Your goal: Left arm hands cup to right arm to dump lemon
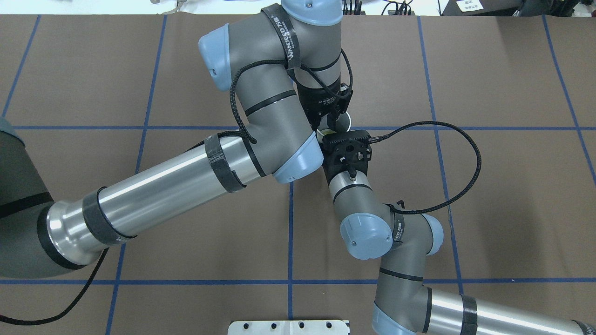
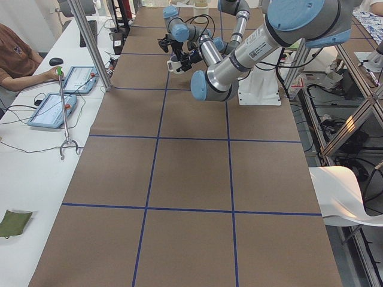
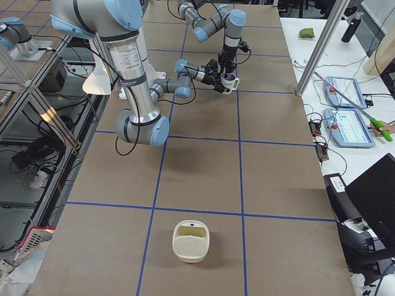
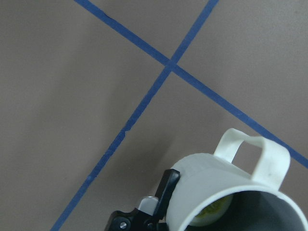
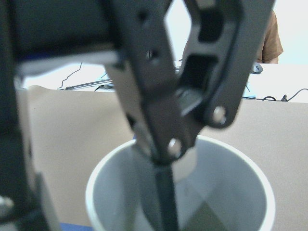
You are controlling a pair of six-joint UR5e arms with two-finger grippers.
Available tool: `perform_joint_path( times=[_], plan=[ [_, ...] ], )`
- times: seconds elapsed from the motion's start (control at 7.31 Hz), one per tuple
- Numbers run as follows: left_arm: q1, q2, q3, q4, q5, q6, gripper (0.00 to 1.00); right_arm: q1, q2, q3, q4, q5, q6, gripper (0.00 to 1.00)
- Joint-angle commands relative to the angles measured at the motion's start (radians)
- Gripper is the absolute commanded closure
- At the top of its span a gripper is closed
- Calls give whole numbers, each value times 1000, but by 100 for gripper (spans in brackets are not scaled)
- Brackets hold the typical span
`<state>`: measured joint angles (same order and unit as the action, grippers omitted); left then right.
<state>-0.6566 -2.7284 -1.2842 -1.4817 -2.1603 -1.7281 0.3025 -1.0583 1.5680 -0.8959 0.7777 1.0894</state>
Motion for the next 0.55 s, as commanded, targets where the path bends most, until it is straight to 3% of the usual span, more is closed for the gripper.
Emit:
perform_joint_path(
  times=[0.0,0.27,0.41],
  plan=[
    [-55,2,-91,27,-3,-1,0,1,-11,1,32,3,-6,74],
    [-106,13,-139,54,-6,15,0,52,-90,35,226,37,-51,74],
    [-116,15,-138,54,-4,24,0,102,-197,126,233,95,-52,74]
  ],
)
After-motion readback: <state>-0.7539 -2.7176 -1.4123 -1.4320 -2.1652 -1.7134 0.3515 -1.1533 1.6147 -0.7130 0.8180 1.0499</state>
